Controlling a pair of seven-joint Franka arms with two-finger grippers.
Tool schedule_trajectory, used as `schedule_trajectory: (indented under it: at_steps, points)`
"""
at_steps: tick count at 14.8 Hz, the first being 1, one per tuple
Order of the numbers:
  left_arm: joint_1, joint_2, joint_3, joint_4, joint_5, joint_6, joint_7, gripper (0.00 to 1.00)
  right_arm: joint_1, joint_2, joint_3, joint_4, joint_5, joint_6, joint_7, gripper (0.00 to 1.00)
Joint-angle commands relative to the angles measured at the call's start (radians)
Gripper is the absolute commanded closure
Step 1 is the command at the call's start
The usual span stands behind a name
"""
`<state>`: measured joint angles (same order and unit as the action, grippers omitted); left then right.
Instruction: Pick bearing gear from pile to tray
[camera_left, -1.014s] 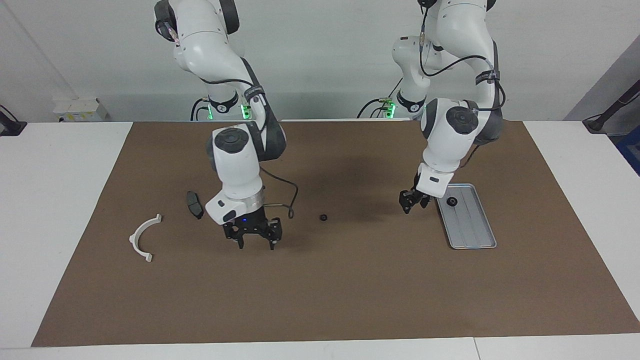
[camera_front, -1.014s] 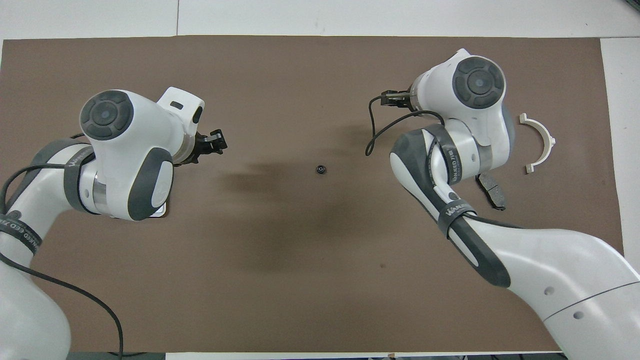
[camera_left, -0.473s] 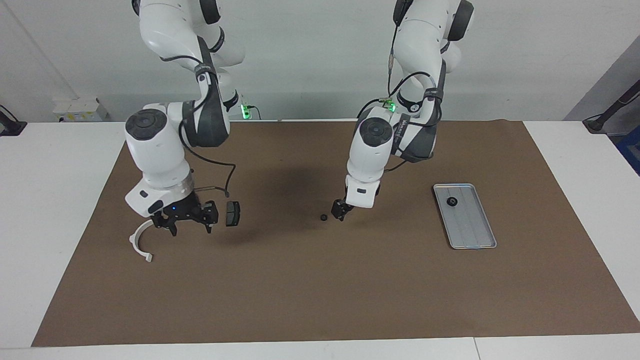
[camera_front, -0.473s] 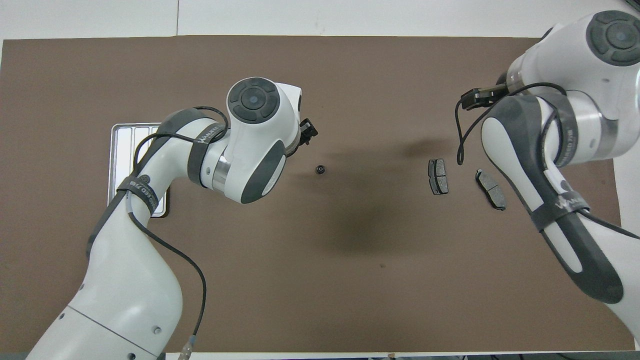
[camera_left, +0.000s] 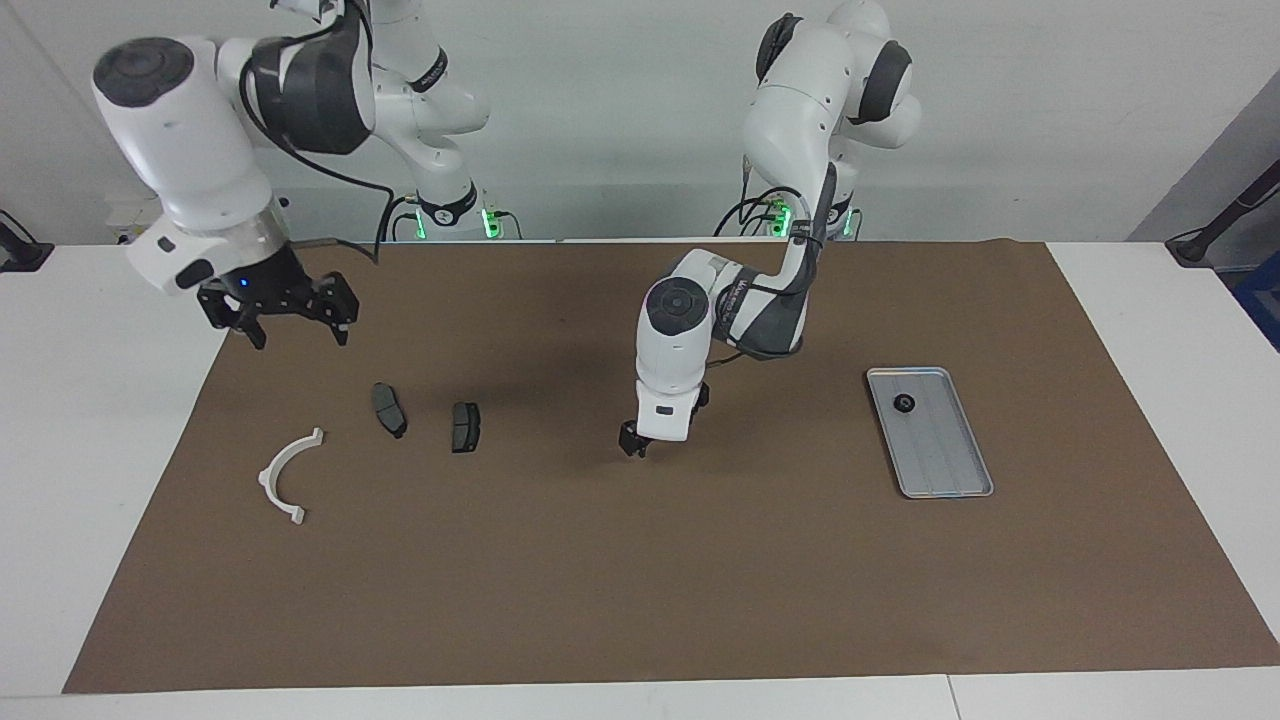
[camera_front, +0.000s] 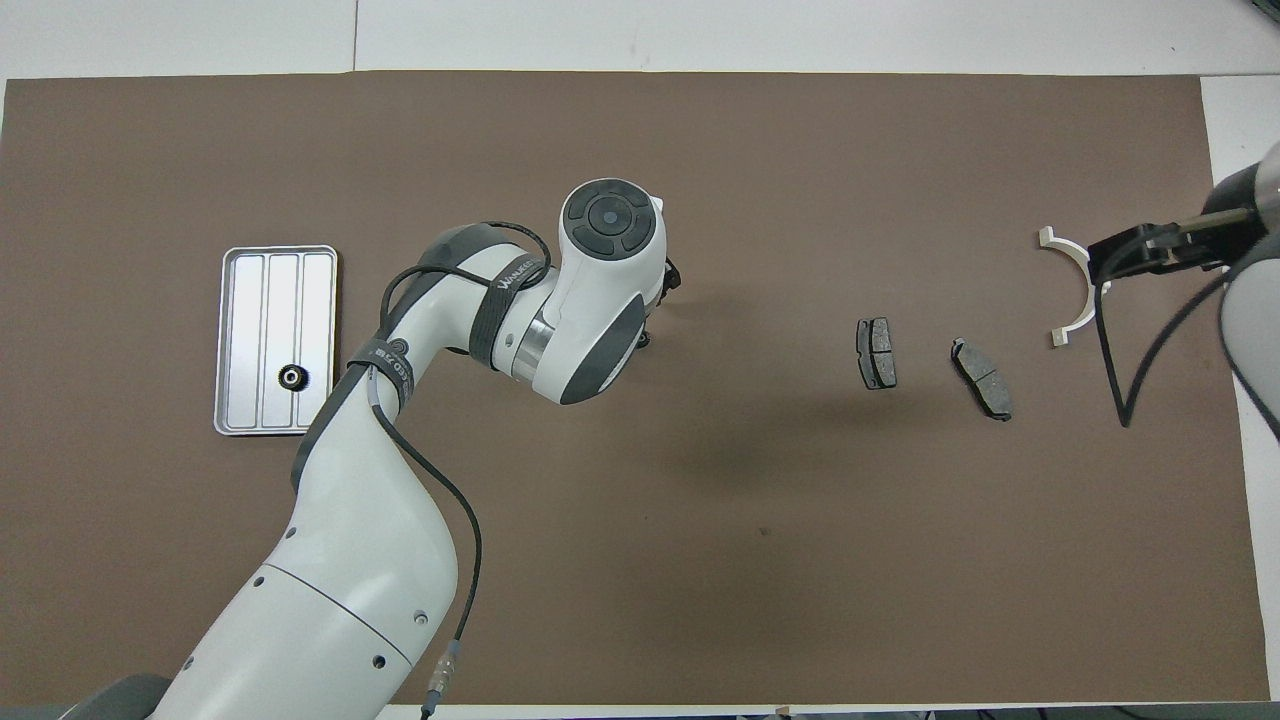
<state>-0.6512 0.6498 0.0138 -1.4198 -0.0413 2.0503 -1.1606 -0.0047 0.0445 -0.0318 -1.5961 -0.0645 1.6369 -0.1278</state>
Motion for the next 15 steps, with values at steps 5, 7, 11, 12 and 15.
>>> schedule_trajectory:
  at_steps: [5, 7, 11, 12, 15]
  points:
    - [-0.048, -0.005, 0.020, -0.065, -0.008, 0.085, -0.028, 0.11, -0.001, -0.136, 0.016, -0.073, 0.015, -0.123, -0.016, 0.00]
    - [-0.050, -0.006, 0.020, -0.071, -0.009, 0.085, -0.031, 0.18, -0.008, -0.158, 0.016, -0.091, 0.022, -0.121, -0.026, 0.00]
    - [-0.054, -0.012, 0.020, -0.077, -0.009, 0.082, -0.045, 0.27, -0.003, -0.147, 0.010, -0.074, 0.022, -0.108, -0.033, 0.00]
    - [-0.054, -0.012, 0.017, -0.079, -0.009, 0.083, -0.045, 0.28, -0.003, -0.147, 0.010, -0.076, 0.022, -0.098, -0.030, 0.00]
    - [-0.054, -0.013, 0.020, -0.088, -0.009, 0.085, -0.048, 0.42, -0.001, -0.146, 0.009, -0.079, 0.023, -0.085, -0.013, 0.00]
